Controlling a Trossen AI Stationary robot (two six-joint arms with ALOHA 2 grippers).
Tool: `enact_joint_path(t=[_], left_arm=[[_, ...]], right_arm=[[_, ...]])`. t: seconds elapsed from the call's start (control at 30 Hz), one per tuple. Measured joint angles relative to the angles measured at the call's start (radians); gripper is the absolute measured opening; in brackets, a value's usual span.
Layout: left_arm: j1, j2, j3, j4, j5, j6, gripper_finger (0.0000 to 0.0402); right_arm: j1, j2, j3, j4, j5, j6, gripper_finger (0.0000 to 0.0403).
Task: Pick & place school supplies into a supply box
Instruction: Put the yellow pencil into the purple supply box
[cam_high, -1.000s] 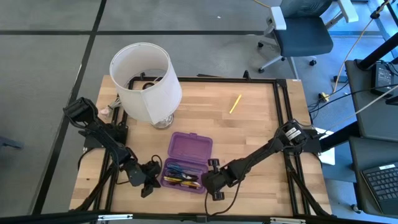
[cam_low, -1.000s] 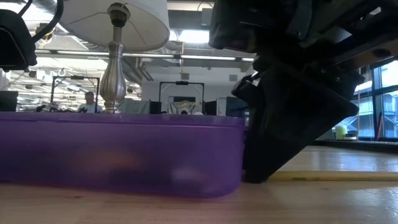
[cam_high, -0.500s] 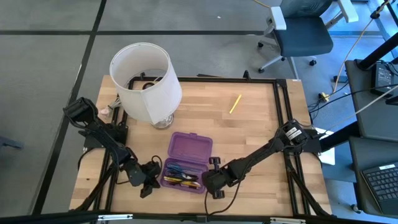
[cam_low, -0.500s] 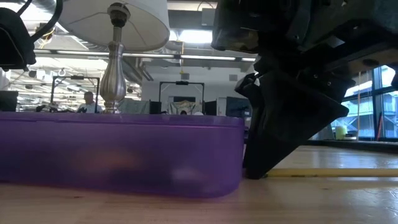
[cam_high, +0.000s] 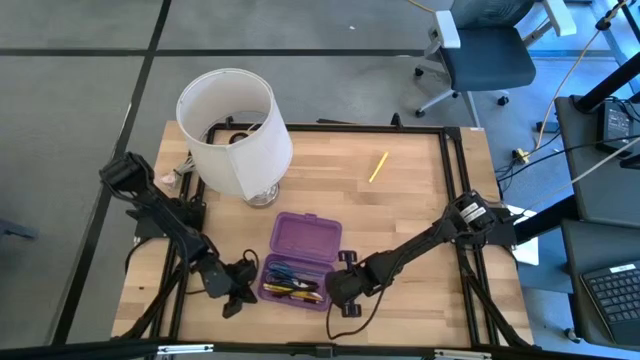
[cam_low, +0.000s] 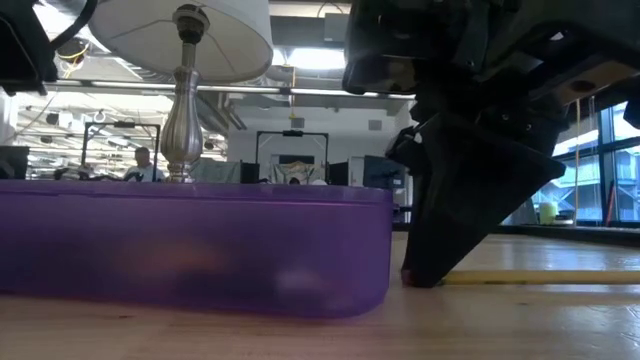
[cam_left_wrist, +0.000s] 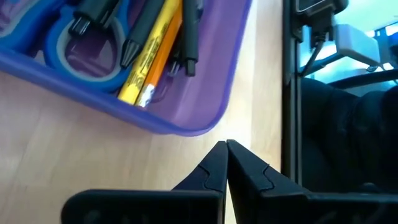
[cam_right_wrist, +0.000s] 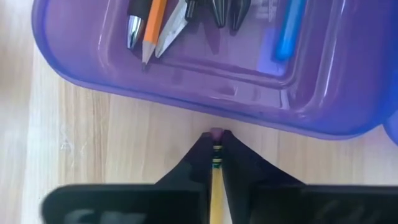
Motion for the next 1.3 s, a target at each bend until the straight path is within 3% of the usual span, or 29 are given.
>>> enact_joint_path(t=[0.1,0.6,0.87,1.03,1.3], left_arm=[[0.000,-0.021,0.000,-0.002,-0.003,0.026,0.0002],[0.000,-0.191,0.000,-0.005,-0.063,0.249,0.0003],[0.000,-0.201,0.000,-0.028,-0.091,0.291,0.0003],[0.000,-0.201,0.000,-0.039,-0.094,0.290,0.0004],[0.000,-0.201,0.000,-0.045,-0.102,0.295,0.0004]], right_arm=[[0.000,-0.001,0.000,-0.005,0.002,-0.001,0.0013],[0.003,-0.067,-0.012,-0.061,0.014,0.007,0.0016],[0.013,-0.113,-0.010,-0.126,0.063,0.030,0.0003],[0.016,-0.116,-0.007,-0.151,0.064,0.030,0.0025],[0.016,-0.122,-0.006,-0.179,-0.069,-0.052,0.0039]])
